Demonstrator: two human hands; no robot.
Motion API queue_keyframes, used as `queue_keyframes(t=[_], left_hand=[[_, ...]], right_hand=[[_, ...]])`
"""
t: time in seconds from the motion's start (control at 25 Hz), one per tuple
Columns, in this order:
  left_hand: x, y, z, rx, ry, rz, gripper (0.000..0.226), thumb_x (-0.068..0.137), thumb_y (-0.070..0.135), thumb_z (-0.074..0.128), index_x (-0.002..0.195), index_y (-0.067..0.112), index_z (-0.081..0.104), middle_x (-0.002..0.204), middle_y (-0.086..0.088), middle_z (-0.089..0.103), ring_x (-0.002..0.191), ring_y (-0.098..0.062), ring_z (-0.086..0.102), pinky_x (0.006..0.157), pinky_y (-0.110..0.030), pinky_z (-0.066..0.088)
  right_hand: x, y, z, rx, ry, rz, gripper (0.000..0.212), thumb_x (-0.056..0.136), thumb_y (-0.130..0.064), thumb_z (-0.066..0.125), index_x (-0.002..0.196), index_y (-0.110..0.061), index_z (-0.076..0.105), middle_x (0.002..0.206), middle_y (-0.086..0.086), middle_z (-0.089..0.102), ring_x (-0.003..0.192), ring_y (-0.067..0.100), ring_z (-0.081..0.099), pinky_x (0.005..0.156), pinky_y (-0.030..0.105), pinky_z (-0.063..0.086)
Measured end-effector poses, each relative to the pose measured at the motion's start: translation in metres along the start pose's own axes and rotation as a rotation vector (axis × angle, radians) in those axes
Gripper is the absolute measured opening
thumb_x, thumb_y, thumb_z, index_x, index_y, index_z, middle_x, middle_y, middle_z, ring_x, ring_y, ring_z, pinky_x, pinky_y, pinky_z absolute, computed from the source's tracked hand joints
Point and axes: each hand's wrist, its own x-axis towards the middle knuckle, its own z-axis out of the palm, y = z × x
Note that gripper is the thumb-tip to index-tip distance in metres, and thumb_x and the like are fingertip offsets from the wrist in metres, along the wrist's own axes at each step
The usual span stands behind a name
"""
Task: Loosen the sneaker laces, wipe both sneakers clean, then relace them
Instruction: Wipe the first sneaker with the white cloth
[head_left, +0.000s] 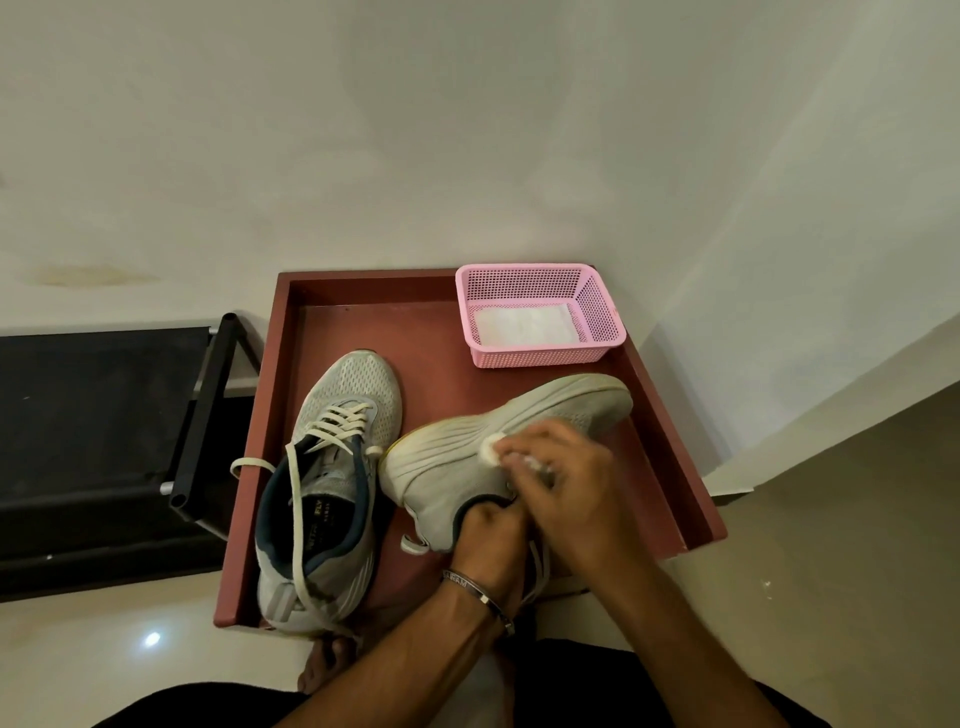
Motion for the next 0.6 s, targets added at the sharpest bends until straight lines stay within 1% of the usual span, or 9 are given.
queue_keyframes(t=[0.08, 0.12, 0.16, 0.24, 0.32, 0.4, 0.44, 0.52, 0.6], left_hand=[[-0.002, 0.001, -0.002, -0.026, -0.098, -0.083, 0.016, 0.093, -0.006, 0.055, 0.099, -0.004, 0.07, 0.094, -0.018, 0.075, 0.093, -0.029, 0.07, 0.08, -0.028, 0.058], [-0.006, 0.004, -0.002, -0.031, -0.09, -0.044, 0.013, 0.091, -0.004, 0.06, 0.098, -0.003, 0.071, 0.093, -0.016, 0.076, 0.092, -0.028, 0.071, 0.08, -0.029, 0.058], [-0.002, 0.005, -0.002, 0.014, -0.005, 0.067, 0.007, 0.087, 0.0, 0.067, 0.09, 0.0, 0.074, 0.084, -0.013, 0.076, 0.084, -0.027, 0.071, 0.073, -0.024, 0.057], [0.005, 0.013, 0.002, 0.08, -0.068, 0.157, 0.012, 0.068, 0.01, 0.086, 0.074, 0.008, 0.075, 0.065, -0.003, 0.072, 0.066, -0.02, 0.068, 0.057, -0.015, 0.048], [0.003, 0.007, -0.002, -0.117, -0.038, 0.042, 0.008, 0.077, 0.006, 0.079, 0.083, 0.003, 0.076, 0.076, -0.01, 0.074, 0.078, -0.025, 0.071, 0.066, -0.019, 0.052], [-0.003, 0.004, 0.0, -0.162, -0.067, -0.135, 0.015, 0.091, 0.0, 0.062, 0.1, -0.006, 0.071, 0.095, -0.021, 0.075, 0.093, -0.032, 0.071, 0.083, -0.035, 0.057], [-0.003, 0.003, 0.0, -0.146, -0.085, -0.173, 0.015, 0.093, 0.0, 0.059, 0.1, -0.007, 0.07, 0.092, -0.02, 0.075, 0.089, -0.031, 0.071, 0.08, -0.035, 0.058], [0.0, 0.003, -0.004, -0.033, -0.06, -0.15, 0.02, 0.097, 0.002, 0.053, 0.082, 0.0, 0.066, 0.063, -0.003, 0.072, 0.068, -0.022, 0.065, 0.059, -0.023, 0.056], [0.003, 0.0, -0.006, 0.016, -0.03, -0.149, 0.025, 0.098, 0.003, 0.052, 0.076, 0.007, 0.064, 0.056, 0.005, 0.069, 0.067, -0.018, 0.063, 0.058, -0.021, 0.054]], right_hand=[[0.016, 0.015, -0.014, -0.106, 0.167, 0.123, 0.014, 0.089, -0.009, 0.069, 0.1, -0.013, 0.076, 0.1, -0.002, 0.065, 0.093, 0.013, 0.063, 0.078, 0.03, 0.058], [0.016, 0.016, -0.014, -0.117, 0.187, 0.147, 0.014, 0.089, -0.009, 0.069, 0.1, -0.013, 0.076, 0.101, -0.002, 0.065, 0.093, 0.012, 0.062, 0.078, 0.031, 0.058], [0.01, 0.011, -0.008, -0.108, 0.156, 0.122, 0.014, 0.089, -0.01, 0.068, 0.101, -0.013, 0.076, 0.101, -0.002, 0.065, 0.093, 0.01, 0.061, 0.079, 0.028, 0.057], [-0.005, -0.006, 0.008, -0.101, 0.021, -0.022, 0.016, 0.088, -0.01, 0.066, 0.101, -0.012, 0.076, 0.099, -0.001, 0.065, 0.092, 0.012, 0.062, 0.079, 0.023, 0.054], [0.004, 0.007, 0.004, -0.172, 0.071, -0.038, 0.015, 0.089, -0.009, 0.066, 0.101, -0.011, 0.076, 0.098, 0.002, 0.065, 0.09, 0.016, 0.062, 0.075, 0.026, 0.054], [0.018, 0.015, -0.008, -0.253, 0.215, 0.115, 0.014, 0.09, -0.01, 0.066, 0.101, -0.011, 0.075, 0.1, 0.003, 0.064, 0.091, 0.018, 0.062, 0.071, 0.021, 0.05], [0.017, 0.014, -0.007, -0.232, 0.209, 0.154, 0.014, 0.09, -0.01, 0.066, 0.101, -0.011, 0.075, 0.101, 0.002, 0.064, 0.092, 0.017, 0.062, 0.072, 0.019, 0.049], [0.0, -0.002, 0.006, -0.12, 0.063, 0.075, 0.015, 0.089, -0.011, 0.067, 0.102, -0.013, 0.075, 0.101, -0.001, 0.065, 0.093, 0.012, 0.062, 0.077, 0.019, 0.052], [-0.005, -0.006, 0.009, -0.049, -0.02, -0.023, 0.015, 0.088, -0.01, 0.068, 0.101, -0.013, 0.076, 0.099, -0.002, 0.066, 0.092, 0.01, 0.063, 0.079, 0.019, 0.053]])
